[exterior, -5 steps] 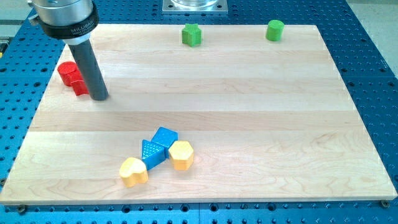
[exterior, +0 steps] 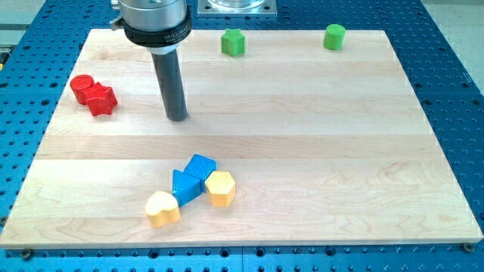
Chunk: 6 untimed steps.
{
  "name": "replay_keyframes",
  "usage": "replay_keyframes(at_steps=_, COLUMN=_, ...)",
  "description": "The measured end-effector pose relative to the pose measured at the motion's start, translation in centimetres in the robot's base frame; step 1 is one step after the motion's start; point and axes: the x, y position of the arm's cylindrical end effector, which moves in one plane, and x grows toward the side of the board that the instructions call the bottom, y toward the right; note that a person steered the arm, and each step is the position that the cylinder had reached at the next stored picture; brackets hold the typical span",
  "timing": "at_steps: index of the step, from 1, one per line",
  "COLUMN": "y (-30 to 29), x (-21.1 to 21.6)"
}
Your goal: Place your hand at the center of the board
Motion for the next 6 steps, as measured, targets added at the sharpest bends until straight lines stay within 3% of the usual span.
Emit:
replay_keyframes(at_steps=3, y=0.7, x=-0.3)
replay_keyframes(at_steps=6, y=17.5, x=-4.1)
